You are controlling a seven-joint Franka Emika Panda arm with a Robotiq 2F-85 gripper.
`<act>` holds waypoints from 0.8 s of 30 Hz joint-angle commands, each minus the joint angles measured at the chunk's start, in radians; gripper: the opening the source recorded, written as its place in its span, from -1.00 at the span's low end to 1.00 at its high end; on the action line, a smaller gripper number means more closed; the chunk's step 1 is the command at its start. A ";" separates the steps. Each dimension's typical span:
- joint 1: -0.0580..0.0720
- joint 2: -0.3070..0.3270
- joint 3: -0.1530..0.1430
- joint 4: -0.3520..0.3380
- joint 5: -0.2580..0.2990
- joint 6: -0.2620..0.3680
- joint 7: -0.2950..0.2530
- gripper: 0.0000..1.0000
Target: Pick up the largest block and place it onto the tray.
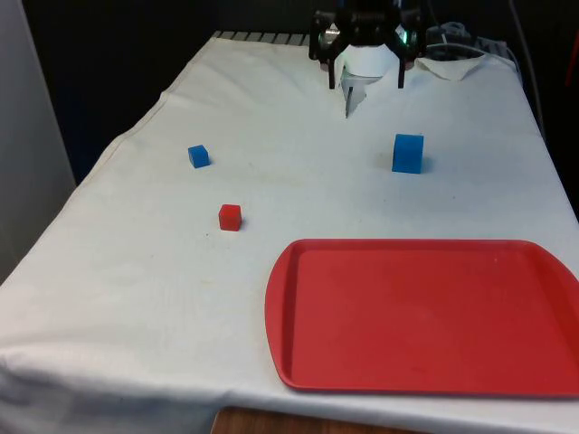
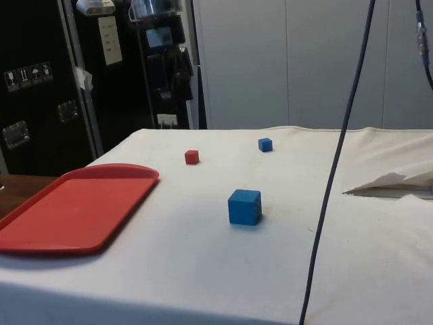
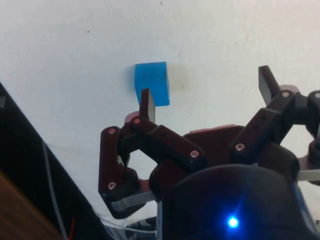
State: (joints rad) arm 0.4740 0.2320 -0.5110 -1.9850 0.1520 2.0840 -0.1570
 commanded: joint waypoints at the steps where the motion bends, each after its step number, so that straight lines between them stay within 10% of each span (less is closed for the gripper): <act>1: 0.009 -0.023 -0.004 -0.032 -0.021 0.030 0.014 1.00; 24: 0.005 -0.123 0.038 -0.262 -0.074 0.247 0.050 1.00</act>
State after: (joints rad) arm 0.4740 0.1160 -0.4720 -2.2370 0.0870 2.3120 -0.1190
